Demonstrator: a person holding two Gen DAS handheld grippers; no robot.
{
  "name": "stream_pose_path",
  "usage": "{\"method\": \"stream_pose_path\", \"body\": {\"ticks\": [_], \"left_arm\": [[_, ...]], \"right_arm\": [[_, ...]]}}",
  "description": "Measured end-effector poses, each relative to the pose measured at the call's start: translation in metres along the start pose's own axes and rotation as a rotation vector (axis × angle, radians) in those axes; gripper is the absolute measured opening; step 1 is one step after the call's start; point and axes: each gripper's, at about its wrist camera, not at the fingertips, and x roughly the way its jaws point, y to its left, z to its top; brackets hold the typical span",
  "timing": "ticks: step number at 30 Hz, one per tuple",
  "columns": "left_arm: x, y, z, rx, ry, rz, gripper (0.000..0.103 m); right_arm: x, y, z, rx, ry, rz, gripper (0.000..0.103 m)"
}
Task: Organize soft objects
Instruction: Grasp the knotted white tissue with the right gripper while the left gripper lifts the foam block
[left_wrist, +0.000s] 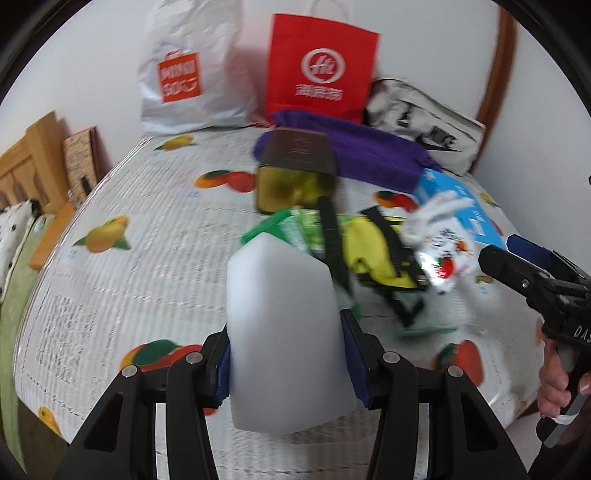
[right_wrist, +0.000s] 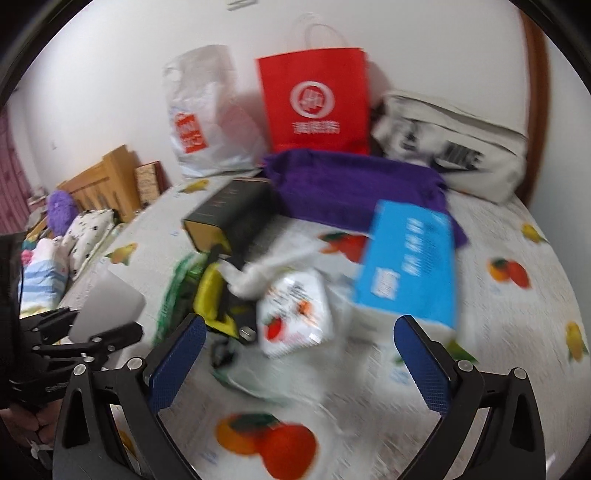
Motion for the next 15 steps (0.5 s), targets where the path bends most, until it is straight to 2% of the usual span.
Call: {"method": "stream_pose_path", "body": {"ticks": [2,11,14,15], "left_arm": [[0.002,0.010,0.001,-0.023,-0.001,0.003,0.049],[0.012,0.036,0.004,-0.077,-0.002,-0.020,0.049],[0.015,0.040,0.004,-0.084,-0.002,-0.036,0.049],[0.018,0.041,0.005,-0.081,0.001,-0.038,0.049]], "right_arm": [[0.010,0.009,0.004,-0.026,0.002,0.018,0.091],[0.056,0.025,0.015,-0.016,0.063,0.029,0.078],[0.064,0.028,0.019,-0.020,0.062,0.024,0.064],[0.066,0.028,0.020,-0.019,0.065,0.022,0.063]]}}
